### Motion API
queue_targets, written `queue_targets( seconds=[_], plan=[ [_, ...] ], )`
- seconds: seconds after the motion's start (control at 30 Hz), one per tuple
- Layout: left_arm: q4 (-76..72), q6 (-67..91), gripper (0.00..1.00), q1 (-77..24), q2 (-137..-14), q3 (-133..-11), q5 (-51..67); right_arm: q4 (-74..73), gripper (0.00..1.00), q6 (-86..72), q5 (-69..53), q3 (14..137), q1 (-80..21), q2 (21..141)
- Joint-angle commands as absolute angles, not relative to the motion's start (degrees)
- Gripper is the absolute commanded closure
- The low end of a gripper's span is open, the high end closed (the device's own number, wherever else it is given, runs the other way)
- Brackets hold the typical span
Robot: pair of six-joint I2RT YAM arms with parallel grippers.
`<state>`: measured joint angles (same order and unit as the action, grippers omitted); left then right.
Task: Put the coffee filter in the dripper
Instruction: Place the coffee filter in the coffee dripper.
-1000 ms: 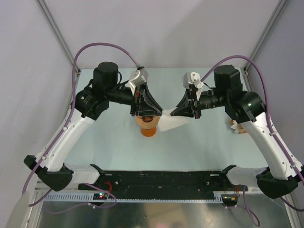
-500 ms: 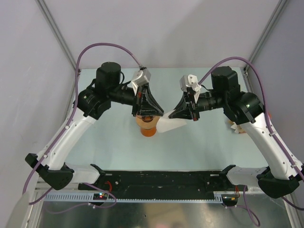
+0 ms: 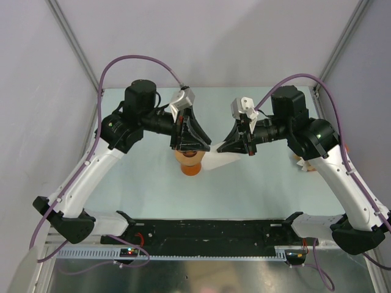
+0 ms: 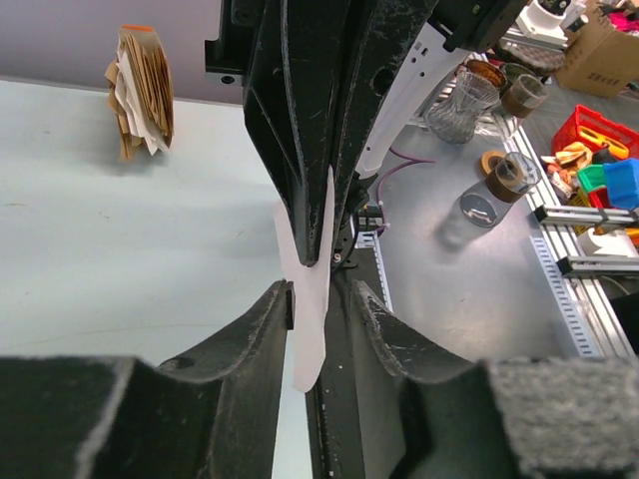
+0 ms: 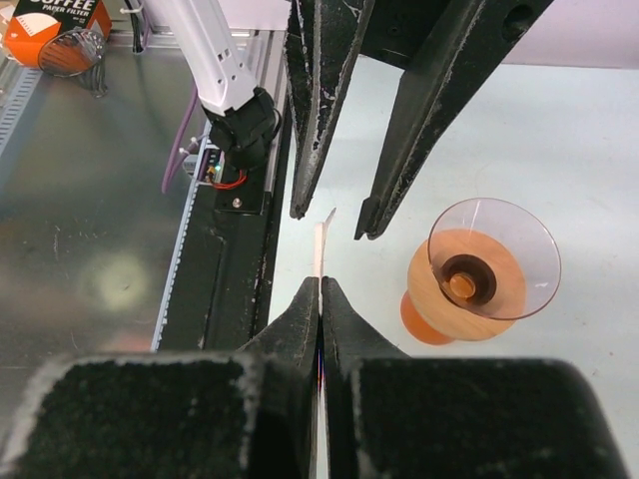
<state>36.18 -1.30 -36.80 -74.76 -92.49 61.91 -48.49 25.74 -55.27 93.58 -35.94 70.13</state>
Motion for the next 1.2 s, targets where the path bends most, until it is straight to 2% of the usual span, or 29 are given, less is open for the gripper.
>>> queue_targets(
  seconds=[0.0, 0.13, 0.2, 0.27, 1.17],
  plan=[
    [35.7, -0.44, 0.69, -37.13, -74.25, -94.24, 63.36, -48.46, 1.0, 27.36, -55.11, 94.26, -36.35, 69.27],
    [35.7, -0.44, 0.9, -37.11, -74.66, -94.49, 64.29, -48.57, 1.0, 27.97, -55.15, 94.7, -36.31, 69.49],
    [35.69, -0.44, 0.97, -37.12, -74.92, -94.64, 64.39, -48.73, 1.0, 28.28, -55.2, 94.98, -36.37, 69.56],
    [35.66, 0.26, 0.99, -37.16, -75.02, -94.72, 64.48, -48.66, 1.0, 28.41, -55.35, 95.18, -36.34, 69.46],
    [35.68, 0.75, 1.0, -35.72, -75.31, -93.86, 68.07, -49.12, 1.0, 33.35, -53.49, 95.57, -37.79, 69.12]
  ],
)
